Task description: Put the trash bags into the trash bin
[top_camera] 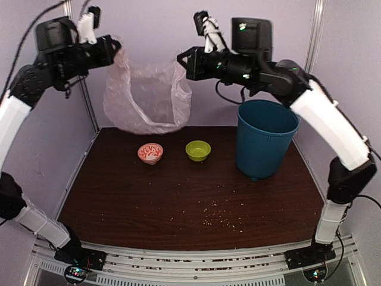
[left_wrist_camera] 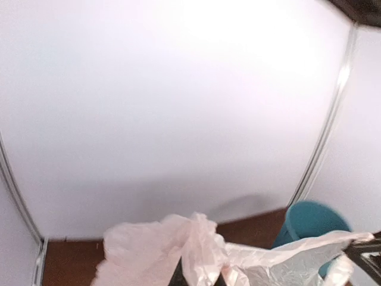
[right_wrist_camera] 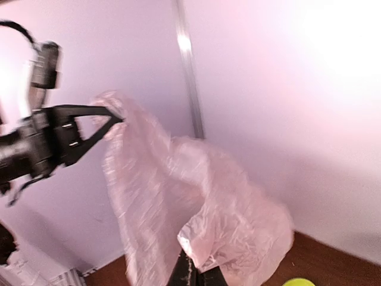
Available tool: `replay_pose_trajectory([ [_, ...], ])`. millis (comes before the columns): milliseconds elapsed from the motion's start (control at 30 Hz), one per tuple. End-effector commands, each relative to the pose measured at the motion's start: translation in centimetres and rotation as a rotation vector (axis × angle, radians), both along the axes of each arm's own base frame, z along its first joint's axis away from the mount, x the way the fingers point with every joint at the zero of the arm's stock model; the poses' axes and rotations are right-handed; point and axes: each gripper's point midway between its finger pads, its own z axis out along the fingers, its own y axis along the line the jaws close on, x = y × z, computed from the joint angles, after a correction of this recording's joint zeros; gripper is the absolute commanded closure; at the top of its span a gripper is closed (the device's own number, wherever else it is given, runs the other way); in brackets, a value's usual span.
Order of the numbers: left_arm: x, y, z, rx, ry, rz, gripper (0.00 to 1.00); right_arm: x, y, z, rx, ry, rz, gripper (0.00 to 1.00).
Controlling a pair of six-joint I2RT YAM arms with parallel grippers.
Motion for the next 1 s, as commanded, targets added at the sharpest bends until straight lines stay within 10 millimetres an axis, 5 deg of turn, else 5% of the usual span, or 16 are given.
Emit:
replay_pose_trajectory([
  [0, -8.6, 5.9, 11.2, -0.109, -0.48, -0.027, 1.0, -8.0, -5.2, 7.5, 0.044, -0.334, -0.046, 1.0],
  [67, -7.2, 5.3, 5.9, 0.022, -0.388, -0.006, 1.0, -6.6, -6.2, 1.8, -0.027, -0.295, -0.141, 1.0],
  [100, -6.0, 4.3, 1.3, 0.117, -0.285, -0.021, 1.0, -5.5, -6.4, -2.1, -0.1, -0.257, -0.189, 1.0],
  [167, -4.7, 2.2, -11.2, 0.271, -0.022, -0.1, 1.0, -3.5, -6.4, -11.9, -0.295, -0.128, -0.237, 1.0],
  [233, -6.4, 1.4, -24.1, 0.294, 0.281, -0.195, 1.0, -3.7, -6.4, -23.0, -0.49, 0.08, -0.189, 1.0],
  [300, -10.7, 0.7, -30.4, 0.195, 0.455, -0.289, 1.0, -6.7, -6.0, -30.0, -0.559, 0.282, -0.067, 1.0],
  [333, -12.6, 0.5, -31.4, 0.13, 0.491, -0.309, 1.0, -8.6, -5.8, -31.4, -0.543, 0.343, -0.015, 1.0],
  [400, -15.3, 0.5, -30.9, 0.023, 0.49, -0.323, 1.0, -13.6, -5.5, -31.5, -0.453, 0.382, 0.116, 1.0],
  [533, -16.1, 2.0, -28.5, -0.007, 0.463, -0.288, 1.0, -19.4, -5.7, -25.8, -0.233, 0.381, 0.309, 1.0],
  [767, -15.1, 0.4, -23.5, 0.071, 0.401, -0.316, 1.0, -17.1, -9.6, -16.3, -0.02, 0.268, 0.164, 1.0],
  [967, -13.3, -0.5, -15.7, 0.015, 0.291, -0.278, 1.0, -12.7, -10.0, -10.9, 0.055, 0.214, 0.045, 1.0],
])
